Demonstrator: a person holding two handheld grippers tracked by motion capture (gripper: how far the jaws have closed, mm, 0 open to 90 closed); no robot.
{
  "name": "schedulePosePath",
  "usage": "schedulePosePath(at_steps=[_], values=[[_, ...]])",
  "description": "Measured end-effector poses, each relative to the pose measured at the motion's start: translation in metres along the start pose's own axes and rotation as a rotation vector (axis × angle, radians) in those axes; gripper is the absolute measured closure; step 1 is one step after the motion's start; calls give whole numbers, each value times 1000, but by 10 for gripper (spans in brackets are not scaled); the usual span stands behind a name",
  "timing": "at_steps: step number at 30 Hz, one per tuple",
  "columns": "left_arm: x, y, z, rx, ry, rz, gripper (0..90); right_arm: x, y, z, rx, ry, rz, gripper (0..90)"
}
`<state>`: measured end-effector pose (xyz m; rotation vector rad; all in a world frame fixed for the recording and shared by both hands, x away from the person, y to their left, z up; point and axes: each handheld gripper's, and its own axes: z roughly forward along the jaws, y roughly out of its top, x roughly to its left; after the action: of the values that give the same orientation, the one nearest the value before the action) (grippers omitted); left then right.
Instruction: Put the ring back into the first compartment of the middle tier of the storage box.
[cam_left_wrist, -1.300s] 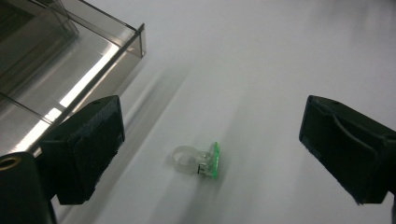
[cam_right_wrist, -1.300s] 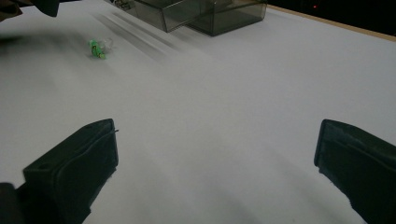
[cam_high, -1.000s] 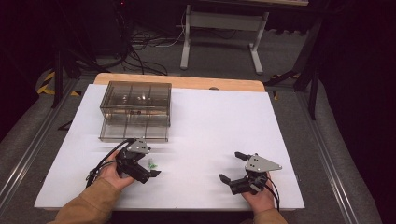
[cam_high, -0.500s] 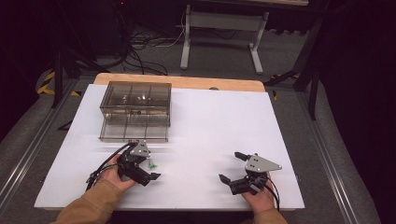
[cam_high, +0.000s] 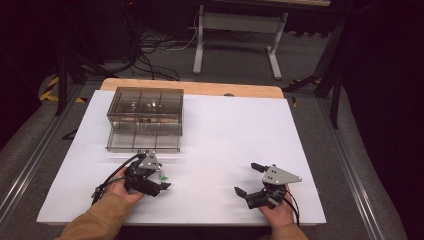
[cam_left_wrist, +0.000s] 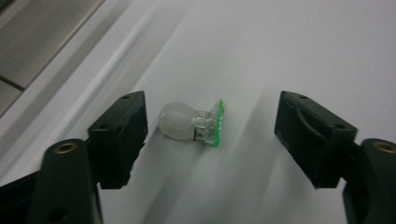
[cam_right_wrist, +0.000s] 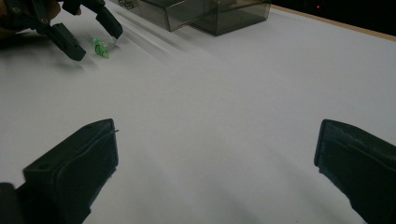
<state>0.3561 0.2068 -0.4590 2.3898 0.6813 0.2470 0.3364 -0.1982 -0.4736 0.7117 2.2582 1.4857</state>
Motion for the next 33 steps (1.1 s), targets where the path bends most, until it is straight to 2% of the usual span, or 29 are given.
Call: schedulePosePath(at_steps=[2, 5, 7, 9, 13, 22, 33], values=[[0, 0, 0, -2, 7, -2, 337, 0, 0, 0, 1, 0, -1, 1], [0, 0, 0, 2, 21, -10, 377, 0, 0, 0, 1, 0, -1, 1], [1, 0, 1, 24, 34, -20, 423, 0, 0, 0, 1, 0, -1, 1], [3, 0, 1, 24, 18, -42, 467, 0, 0, 0, 2, 1, -1, 1], [5, 0, 0, 28, 25, -56, 586, 0, 0, 0, 2, 2, -1, 1], [3, 2, -3, 28, 37, -50, 592, 0, 0, 0, 2, 2, -1, 1], [2, 4, -13, -29, 41, -51, 592, 0, 0, 0, -1, 4, 1, 1]])
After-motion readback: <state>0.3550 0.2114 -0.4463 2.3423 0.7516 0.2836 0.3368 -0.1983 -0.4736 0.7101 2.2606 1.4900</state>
